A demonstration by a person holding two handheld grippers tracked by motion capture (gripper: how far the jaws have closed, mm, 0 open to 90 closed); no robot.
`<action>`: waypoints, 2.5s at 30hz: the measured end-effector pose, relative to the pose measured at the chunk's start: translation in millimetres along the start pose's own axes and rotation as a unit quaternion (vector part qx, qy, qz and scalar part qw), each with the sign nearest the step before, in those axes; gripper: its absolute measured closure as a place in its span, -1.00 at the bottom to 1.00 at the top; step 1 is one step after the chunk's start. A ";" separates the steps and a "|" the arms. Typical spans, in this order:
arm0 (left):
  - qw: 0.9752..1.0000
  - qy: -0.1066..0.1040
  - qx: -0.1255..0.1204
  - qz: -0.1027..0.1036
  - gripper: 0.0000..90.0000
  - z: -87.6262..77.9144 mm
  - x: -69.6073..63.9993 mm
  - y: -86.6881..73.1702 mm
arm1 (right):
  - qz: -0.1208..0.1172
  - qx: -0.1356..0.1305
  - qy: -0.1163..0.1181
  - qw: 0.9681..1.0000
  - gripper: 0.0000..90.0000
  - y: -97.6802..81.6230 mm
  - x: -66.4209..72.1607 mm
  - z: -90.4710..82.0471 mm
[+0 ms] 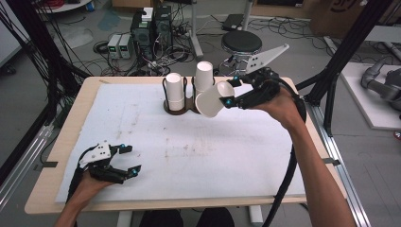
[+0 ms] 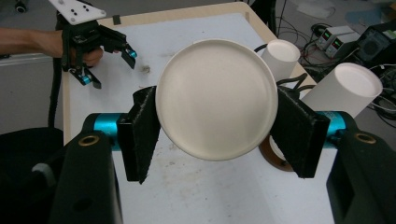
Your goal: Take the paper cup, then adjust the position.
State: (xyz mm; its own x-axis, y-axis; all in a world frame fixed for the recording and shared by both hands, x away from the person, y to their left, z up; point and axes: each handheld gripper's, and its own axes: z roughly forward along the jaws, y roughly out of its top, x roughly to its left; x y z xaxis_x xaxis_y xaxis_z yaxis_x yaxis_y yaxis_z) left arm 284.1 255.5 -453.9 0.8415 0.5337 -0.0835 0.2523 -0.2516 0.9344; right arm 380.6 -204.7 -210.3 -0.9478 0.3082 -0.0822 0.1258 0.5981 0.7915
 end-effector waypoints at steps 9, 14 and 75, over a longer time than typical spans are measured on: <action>1.000 0.000 0.000 -0.001 -0.68 0.0 0.3 0.0 | 0.005 -0.029 0.012 0.999 -0.18 -25.3 17.9 8.2; 1.000 0.000 -0.001 -0.001 -0.68 0.0 0.2 0.0 | 0.008 -0.044 0.017 0.999 -0.18 -37.3 25.7 14.8; 1.000 -0.003 -0.002 0.005 -0.68 -0.4 -0.3 0.2 | 0.053 -0.141 0.037 0.988 -0.18 -118.4 72.0 62.6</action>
State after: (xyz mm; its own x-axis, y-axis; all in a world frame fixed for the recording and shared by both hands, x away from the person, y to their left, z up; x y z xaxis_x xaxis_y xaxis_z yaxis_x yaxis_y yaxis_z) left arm 283.8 255.7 -453.5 0.8464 0.5270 -0.0763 0.2425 -0.2538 0.9364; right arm 315.8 -207.0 -347.8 -0.9538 0.2969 0.0459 0.1483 0.3327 0.9313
